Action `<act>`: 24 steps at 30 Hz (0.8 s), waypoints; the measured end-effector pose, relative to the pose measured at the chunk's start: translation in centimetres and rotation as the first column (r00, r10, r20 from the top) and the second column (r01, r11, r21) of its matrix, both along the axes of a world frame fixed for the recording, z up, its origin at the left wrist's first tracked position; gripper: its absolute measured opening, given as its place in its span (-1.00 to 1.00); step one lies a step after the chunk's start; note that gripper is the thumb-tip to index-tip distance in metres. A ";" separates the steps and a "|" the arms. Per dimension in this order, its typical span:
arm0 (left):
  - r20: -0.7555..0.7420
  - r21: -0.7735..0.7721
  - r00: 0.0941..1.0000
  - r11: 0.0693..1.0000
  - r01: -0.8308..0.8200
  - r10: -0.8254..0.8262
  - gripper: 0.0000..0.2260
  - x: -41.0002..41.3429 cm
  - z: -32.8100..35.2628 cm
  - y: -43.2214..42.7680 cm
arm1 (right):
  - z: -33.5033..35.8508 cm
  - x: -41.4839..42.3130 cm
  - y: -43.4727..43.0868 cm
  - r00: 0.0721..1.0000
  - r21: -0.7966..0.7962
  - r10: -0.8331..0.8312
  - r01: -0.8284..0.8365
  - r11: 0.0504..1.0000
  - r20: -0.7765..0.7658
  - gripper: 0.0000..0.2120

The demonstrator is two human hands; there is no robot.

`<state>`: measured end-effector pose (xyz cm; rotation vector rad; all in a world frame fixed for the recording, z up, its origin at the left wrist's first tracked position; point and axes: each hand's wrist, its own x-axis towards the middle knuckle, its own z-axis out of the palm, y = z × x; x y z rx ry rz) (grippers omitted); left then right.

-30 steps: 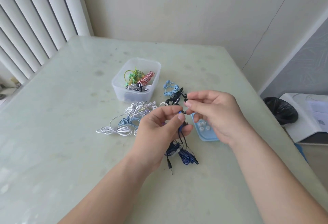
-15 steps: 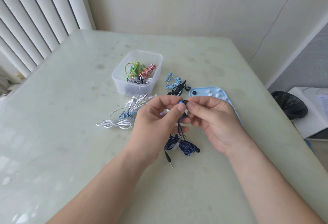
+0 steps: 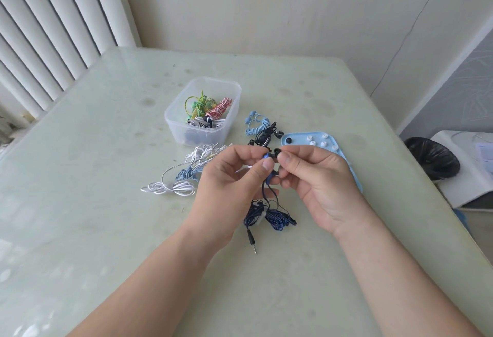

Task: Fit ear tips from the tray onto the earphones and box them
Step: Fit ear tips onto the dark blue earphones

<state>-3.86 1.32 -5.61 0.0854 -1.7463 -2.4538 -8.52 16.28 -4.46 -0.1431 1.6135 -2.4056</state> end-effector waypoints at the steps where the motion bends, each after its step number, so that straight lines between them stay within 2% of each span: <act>1: -0.005 -0.001 1.000 1.000 0.002 -0.002 -0.91 0.0 0.0 0.0 | 0.0 0.0 0.0 1.000 -0.010 0.002 -0.002 1.000 0.002 -0.90; 10: -0.014 0.002 1.000 1.000 -0.012 0.012 -0.93 0.0 0.1 0.1 | -0.2 0.0 0.1 1.000 -0.013 0.018 -0.018 1.000 -0.024 -0.89; 20: -0.012 -0.003 0.999 0.999 -0.038 0.038 -0.92 0.0 -0.1 0.2 | -0.5 0.3 -0.1 0.981 0.128 -0.053 0.078 0.989 -0.187 -0.89; 24: -0.006 -0.011 0.998 0.998 -0.057 0.057 -0.94 0.0 -0.3 0.2 | -0.5 0.4 -0.2 0.980 0.137 -0.072 0.098 0.986 -0.187 -0.87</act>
